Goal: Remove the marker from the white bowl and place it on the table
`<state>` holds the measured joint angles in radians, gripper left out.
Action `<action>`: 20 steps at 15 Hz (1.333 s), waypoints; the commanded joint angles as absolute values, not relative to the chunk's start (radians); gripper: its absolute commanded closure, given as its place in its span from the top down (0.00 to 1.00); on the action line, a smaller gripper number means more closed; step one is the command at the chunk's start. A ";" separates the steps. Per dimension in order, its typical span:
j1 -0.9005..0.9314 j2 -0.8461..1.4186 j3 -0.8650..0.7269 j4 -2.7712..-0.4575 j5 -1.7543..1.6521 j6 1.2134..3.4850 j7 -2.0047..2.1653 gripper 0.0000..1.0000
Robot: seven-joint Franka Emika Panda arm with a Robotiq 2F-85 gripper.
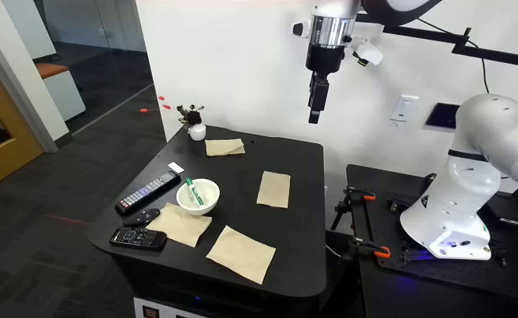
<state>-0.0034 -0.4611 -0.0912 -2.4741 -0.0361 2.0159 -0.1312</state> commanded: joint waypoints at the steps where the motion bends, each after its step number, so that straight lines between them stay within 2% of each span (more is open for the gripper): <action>1: -0.013 -0.461 -0.083 -2.473 -0.032 2.014 -0.135 1.00; 15: -0.010 -0.457 -0.082 -2.470 -0.028 2.017 -0.135 1.00; 20: 0.003 -0.381 -0.049 -2.447 -0.019 2.082 -0.085 1.00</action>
<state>-0.0012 -0.4440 -0.0776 -2.4733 -0.0351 2.0280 -0.1270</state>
